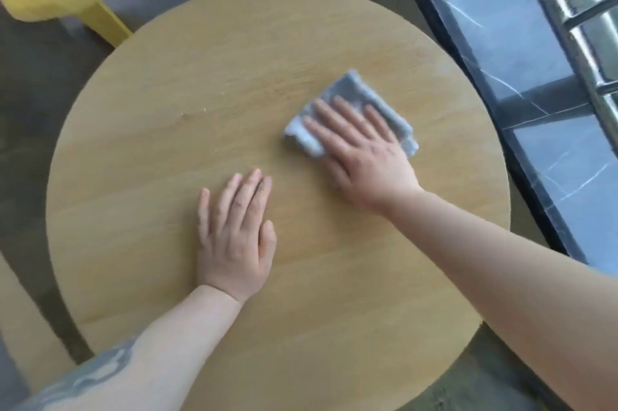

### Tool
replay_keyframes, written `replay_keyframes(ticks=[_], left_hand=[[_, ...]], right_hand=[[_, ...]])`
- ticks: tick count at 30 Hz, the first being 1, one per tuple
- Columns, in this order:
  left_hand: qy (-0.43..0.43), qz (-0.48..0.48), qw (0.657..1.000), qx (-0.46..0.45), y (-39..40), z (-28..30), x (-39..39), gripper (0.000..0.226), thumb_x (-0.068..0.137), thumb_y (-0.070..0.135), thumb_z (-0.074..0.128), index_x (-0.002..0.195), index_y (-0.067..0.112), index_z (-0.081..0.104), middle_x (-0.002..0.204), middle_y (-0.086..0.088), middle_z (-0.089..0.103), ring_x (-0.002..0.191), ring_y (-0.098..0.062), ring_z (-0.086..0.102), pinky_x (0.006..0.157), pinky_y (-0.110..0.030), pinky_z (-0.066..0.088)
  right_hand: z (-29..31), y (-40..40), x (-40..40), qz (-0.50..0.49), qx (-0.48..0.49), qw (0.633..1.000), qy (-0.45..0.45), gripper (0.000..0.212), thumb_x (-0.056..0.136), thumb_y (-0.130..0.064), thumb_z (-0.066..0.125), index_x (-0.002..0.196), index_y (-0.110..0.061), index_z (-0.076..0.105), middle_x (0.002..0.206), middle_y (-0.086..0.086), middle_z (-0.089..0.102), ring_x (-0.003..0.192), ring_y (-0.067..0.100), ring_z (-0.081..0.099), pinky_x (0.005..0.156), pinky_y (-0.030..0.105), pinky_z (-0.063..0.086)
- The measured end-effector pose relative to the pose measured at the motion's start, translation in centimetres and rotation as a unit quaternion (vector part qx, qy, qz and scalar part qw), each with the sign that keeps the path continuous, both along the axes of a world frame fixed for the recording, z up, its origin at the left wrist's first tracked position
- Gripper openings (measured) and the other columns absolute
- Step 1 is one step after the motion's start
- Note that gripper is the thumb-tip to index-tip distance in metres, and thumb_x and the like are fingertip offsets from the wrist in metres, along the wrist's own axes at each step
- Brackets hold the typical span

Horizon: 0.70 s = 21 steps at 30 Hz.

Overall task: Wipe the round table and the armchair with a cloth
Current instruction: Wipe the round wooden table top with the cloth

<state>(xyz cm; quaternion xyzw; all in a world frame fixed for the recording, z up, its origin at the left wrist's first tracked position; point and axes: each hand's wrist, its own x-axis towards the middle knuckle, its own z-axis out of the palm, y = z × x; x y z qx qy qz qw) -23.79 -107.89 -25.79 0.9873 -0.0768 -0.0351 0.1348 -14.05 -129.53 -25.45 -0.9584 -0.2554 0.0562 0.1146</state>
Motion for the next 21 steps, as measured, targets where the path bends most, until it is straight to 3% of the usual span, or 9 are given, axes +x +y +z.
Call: replay_keyframes(ticks=[2,4,7,9,11,14,18,19,21], left_hand=[[0.009,0.001,1.000,-0.004,0.1,0.1,-0.2,0.055,0.090,0.026,0.040,0.143,0.014,0.049,0.149,-0.003,0.046,0.139,-0.024,0.037,0.119,-0.050,0.013],[0.014,-0.002,1.000,-0.009,0.4,0.2,-0.2,0.055,0.090,0.026,0.038,0.143,0.014,0.049,0.149,-0.003,0.046,0.139,-0.023,0.037,0.119,-0.050,0.014],[0.006,-0.003,1.000,-0.006,0.4,-0.1,-0.2,0.055,0.089,0.026,0.040,0.143,0.015,0.048,0.146,-0.004,0.049,0.138,-0.025,0.038,0.118,-0.051,0.015],[0.000,-0.007,1.000,-0.007,0.5,-0.2,-0.2,0.055,0.089,0.026,0.040,0.143,0.016,0.044,0.146,-0.004,0.049,0.137,-0.025,0.038,0.117,-0.053,0.016],[0.001,-0.008,1.000,-0.013,0.5,-0.2,-0.2,0.055,0.090,0.026,0.039,0.144,0.016,0.043,0.148,-0.003,0.046,0.138,-0.025,0.037,0.118,-0.054,0.016],[0.003,-0.015,1.000,-0.016,0.5,-0.2,-0.1,0.055,0.091,0.026,0.038,0.144,0.014,0.043,0.149,-0.003,0.045,0.139,-0.026,0.036,0.118,-0.054,0.013],[0.001,-0.019,1.000,-0.008,0.6,-0.4,-0.2,0.055,0.091,0.026,0.039,0.143,0.011,0.048,0.149,-0.005,0.045,0.138,-0.028,0.037,0.118,-0.054,0.012],[0.001,-0.019,1.000,-0.009,0.6,-0.3,-0.2,0.055,0.091,0.026,0.039,0.143,0.011,0.048,0.149,-0.005,0.045,0.139,-0.028,0.037,0.118,-0.055,0.013],[0.000,-0.020,1.000,-0.009,0.6,-0.3,-0.1,0.054,0.091,0.026,0.038,0.143,0.012,0.045,0.150,-0.004,0.044,0.139,-0.028,0.036,0.117,-0.056,0.013]], right_hand=[[-0.1,-1.9,1.3,-0.326,0.008,0.945,0.028,0.054,0.100,-0.037,0.030,0.152,-0.034,0.019,0.161,-0.007,0.013,0.148,0.014,0.006,0.120,0.045,0.008],[0.5,-0.3,-1.5,-0.480,-0.009,0.875,0.059,0.056,0.099,-0.036,0.026,0.153,-0.033,0.013,0.162,-0.006,0.006,0.149,0.015,0.001,0.119,0.047,0.005],[0.9,4.6,-3.1,-0.128,0.015,0.990,0.059,0.055,0.097,-0.039,0.034,0.151,-0.031,0.025,0.160,-0.003,0.019,0.148,0.018,0.012,0.119,0.046,0.011],[0.7,3.9,1.7,0.088,-0.003,0.996,0.026,0.051,0.100,-0.040,0.035,0.150,-0.031,0.029,0.158,-0.005,0.024,0.147,0.016,0.016,0.120,0.042,0.010],[0.3,1.9,6.4,-0.098,-0.015,0.995,0.026,0.052,0.101,-0.038,0.033,0.152,-0.032,0.023,0.160,-0.005,0.018,0.148,0.016,0.010,0.120,0.040,0.002],[0.4,1.9,7.9,-0.458,-0.037,0.885,0.072,0.056,0.102,-0.037,0.025,0.154,-0.032,0.005,0.162,-0.004,-0.001,0.148,0.016,-0.006,0.119,0.041,-0.010],[1.2,5.9,8.1,-0.097,0.000,0.992,0.074,0.054,0.102,-0.037,0.031,0.153,-0.033,0.015,0.162,-0.006,0.008,0.149,0.017,0.001,0.118,0.040,-0.006],[1.4,4.5,8.9,-0.107,0.001,0.993,0.059,0.053,0.102,-0.038,0.030,0.153,-0.035,0.016,0.161,-0.007,0.010,0.149,0.017,0.002,0.120,0.042,-0.003],[0.6,0.5,8.9,-0.345,-0.001,0.938,0.039,0.053,0.102,-0.039,0.024,0.153,-0.034,0.011,0.162,-0.005,0.005,0.149,0.016,-0.001,0.120,0.046,-0.001]])
